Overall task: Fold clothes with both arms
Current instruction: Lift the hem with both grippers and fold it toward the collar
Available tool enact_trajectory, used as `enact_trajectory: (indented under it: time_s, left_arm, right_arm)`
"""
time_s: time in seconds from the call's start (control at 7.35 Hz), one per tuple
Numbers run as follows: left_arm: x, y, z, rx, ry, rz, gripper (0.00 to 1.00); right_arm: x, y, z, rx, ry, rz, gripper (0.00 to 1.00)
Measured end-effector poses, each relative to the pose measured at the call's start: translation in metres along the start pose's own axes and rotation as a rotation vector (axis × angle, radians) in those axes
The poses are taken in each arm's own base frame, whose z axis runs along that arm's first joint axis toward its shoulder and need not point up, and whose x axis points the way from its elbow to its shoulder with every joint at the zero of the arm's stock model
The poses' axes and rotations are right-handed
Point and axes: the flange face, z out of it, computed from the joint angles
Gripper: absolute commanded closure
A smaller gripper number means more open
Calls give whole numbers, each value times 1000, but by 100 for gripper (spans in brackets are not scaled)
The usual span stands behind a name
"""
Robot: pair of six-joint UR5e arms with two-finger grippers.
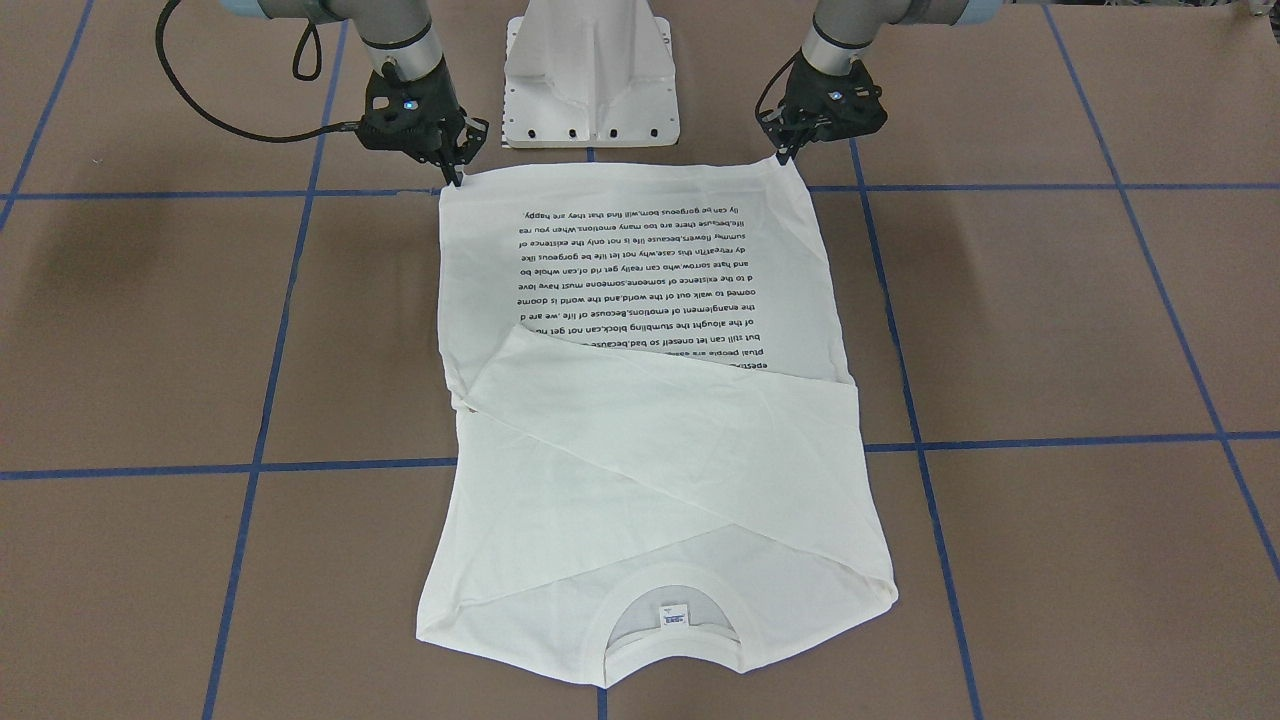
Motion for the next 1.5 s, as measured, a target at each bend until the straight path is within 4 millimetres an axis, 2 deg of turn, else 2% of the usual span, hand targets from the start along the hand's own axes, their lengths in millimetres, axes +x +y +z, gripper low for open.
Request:
enact_trajectory:
  time_s: [0.27, 0.54, 0.82, 1.09, 1.22, 1.36, 1.5]
  left_arm:
    - [3, -3, -21, -18, -8, 1, 100]
    - [5, -32, -44, -20, 10, 19, 100]
    - [15, -93, -91, 1, 85, 39, 100]
    - [41, -163, -148, 69, 158, 38, 100]
    - [56, -198, -168, 108, 170, 22, 100]
    - [66, -230, -179, 141, 171, 1, 100]
    - [70, -263, -181, 171, 160, -12, 100]
  right_arm:
    - [11, -25, -26, -26, -25, 38, 100]
    - [21, -46, -54, -53, -61, 74, 100]
    - [25, -73, -81, -60, -104, 115, 100]
    - [18, -99, -105, -35, -151, 140, 100]
    - [10, -117, -116, -9, -174, 155, 100]
    - [0, -139, -122, 18, -189, 175, 100]
    - [-12, -168, -124, 49, -194, 195, 100]
